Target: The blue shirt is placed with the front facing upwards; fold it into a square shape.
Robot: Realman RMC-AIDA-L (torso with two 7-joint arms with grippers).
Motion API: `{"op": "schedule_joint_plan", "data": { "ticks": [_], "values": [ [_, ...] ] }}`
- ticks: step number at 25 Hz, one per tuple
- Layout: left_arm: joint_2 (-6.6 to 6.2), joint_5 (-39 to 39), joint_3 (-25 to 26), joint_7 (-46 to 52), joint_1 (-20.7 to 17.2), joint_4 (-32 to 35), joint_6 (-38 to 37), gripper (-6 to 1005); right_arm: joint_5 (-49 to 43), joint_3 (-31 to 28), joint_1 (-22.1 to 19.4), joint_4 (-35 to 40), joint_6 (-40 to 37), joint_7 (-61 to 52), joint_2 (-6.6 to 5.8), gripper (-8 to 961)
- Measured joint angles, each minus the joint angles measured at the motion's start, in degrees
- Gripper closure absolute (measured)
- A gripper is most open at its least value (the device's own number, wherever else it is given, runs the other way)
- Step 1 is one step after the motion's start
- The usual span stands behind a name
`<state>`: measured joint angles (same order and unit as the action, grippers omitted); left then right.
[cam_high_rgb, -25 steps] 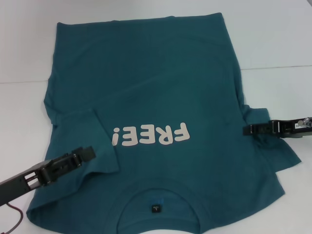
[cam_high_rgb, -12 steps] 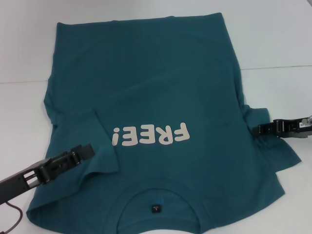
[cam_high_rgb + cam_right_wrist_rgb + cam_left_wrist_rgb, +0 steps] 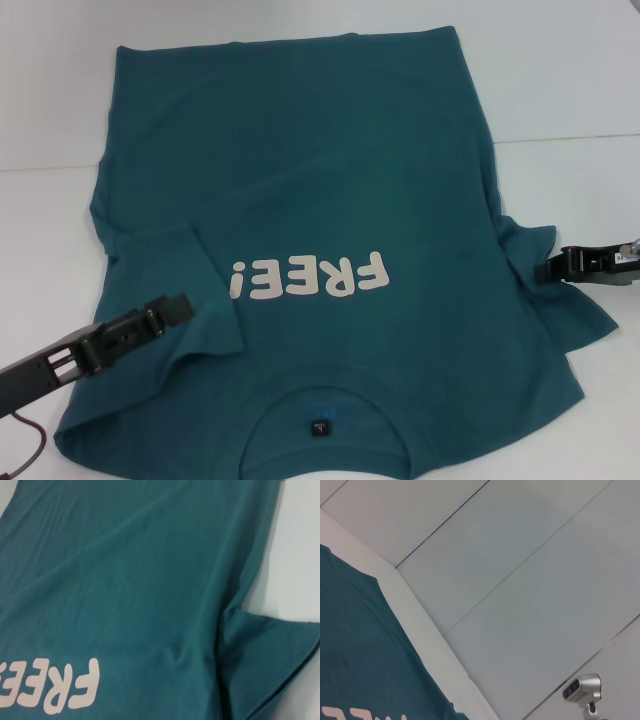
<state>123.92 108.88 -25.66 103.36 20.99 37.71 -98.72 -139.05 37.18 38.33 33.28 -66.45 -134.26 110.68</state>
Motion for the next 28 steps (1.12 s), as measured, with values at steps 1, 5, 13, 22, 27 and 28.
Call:
{"op": "schedule_joint_plan", "data": {
  "ticks": [1, 5, 13, 22, 27, 28],
  "values": [
    [0.0, -0.29, 0.0, 0.0, 0.0, 0.0, -0.1, 176, 0.0, 0.0, -0.03, 0.01, 0.0, -0.05, 0.0, 684],
    [0.0, -0.65, 0.0, 0.0, 0.01, 0.0, -0.31, 176, 0.0, 0.0, -0.09, 0.06, 0.0, -0.12, -0.03, 837],
    [0.0, -0.71, 0.0, 0.0, -0.09, 0.0, -0.42, 175, 0.0, -0.36, -0.52, 0.53, -0.02, -0.71, -0.79, 940],
    [0.0, -0.78, 0.0, 0.0, -0.47, 0.0, -0.52, 175, 0.33, -0.71, -1.88, 4.99, 0.0, -2.88, -0.91, 929],
    [0.0, -0.83, 0.03, 0.0, -0.59, 0.0, -0.57, 175, 0.17, -0.38, -1.39, 7.16, 0.0, -4.6, -0.89, 920],
    [0.0, -0.84, 0.15, 0.0, -0.61, 0.0, -0.64, 175, 0.12, -0.28, -1.38, 7.8, -0.07, -5.06, -0.89, 918]
  ]
}}
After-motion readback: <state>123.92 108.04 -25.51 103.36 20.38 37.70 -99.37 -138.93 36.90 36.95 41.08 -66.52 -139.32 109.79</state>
